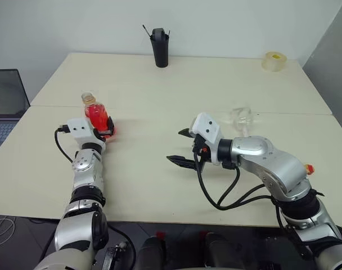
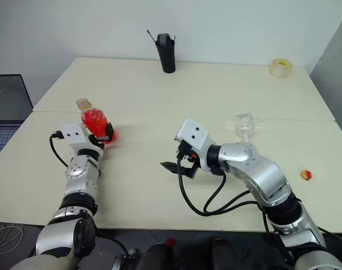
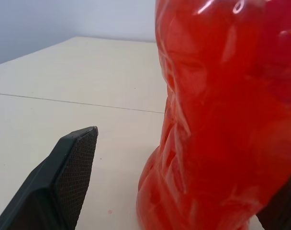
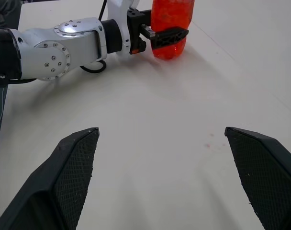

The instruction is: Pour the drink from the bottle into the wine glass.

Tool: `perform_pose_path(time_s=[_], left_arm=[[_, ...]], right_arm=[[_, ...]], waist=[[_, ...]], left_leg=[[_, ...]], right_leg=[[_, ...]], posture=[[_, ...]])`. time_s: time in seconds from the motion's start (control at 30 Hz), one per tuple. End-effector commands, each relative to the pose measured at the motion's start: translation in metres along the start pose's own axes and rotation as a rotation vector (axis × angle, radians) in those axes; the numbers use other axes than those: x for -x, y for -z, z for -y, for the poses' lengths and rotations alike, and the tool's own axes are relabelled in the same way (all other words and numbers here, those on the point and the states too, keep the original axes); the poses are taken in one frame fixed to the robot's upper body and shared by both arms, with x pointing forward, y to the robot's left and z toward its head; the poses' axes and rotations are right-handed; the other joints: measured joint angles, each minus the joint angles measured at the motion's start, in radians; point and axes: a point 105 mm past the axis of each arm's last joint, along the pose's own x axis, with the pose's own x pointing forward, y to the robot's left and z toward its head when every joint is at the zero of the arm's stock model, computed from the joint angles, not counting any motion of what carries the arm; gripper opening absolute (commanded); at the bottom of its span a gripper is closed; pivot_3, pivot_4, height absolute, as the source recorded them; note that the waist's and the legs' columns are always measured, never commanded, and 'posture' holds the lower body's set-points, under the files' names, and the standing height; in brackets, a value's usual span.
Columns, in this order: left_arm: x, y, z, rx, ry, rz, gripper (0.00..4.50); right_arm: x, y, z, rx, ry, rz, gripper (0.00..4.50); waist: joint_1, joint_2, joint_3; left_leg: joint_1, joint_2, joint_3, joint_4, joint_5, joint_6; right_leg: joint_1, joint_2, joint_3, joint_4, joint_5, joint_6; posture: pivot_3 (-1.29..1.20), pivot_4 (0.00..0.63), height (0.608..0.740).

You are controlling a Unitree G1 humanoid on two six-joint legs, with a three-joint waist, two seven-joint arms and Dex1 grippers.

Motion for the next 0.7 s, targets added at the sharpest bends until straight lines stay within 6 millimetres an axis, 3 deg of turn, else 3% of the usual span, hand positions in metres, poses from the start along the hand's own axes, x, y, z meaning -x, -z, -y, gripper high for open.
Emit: perform_pose_path(time_s=[0.03, 0.7], left_arm=[[0.003, -0.004, -0.005, -0.002, -0.01, 0.019, 4.49], [0.023, 0.009, 0.002, 0.024, 0.014, -0.027, 4.49]], right_arm=[[0.001, -0.013, 0.0, 0.043, -0.007, 0.043, 4.5], [-0.002, -0.014, 0.002, 0.051, -0.026, 0.05, 4.5]], waist=[[0.0, 0.0, 0.0], [0.0, 0.0, 0.0]], left_leg=[[0.0, 0.0, 0.0, 0.0, 0.0, 0.0], [0.0, 0.001, 0.0, 0.0, 0.0, 0.0]], right_leg=[[0.0, 0.0, 0.0, 0.0, 0.0, 0.0], [0.0, 0.0, 0.0, 0.0, 0.0, 0.0]], posture=[[0.0, 0.15, 0.74], [0.0, 0.15, 0.74]])
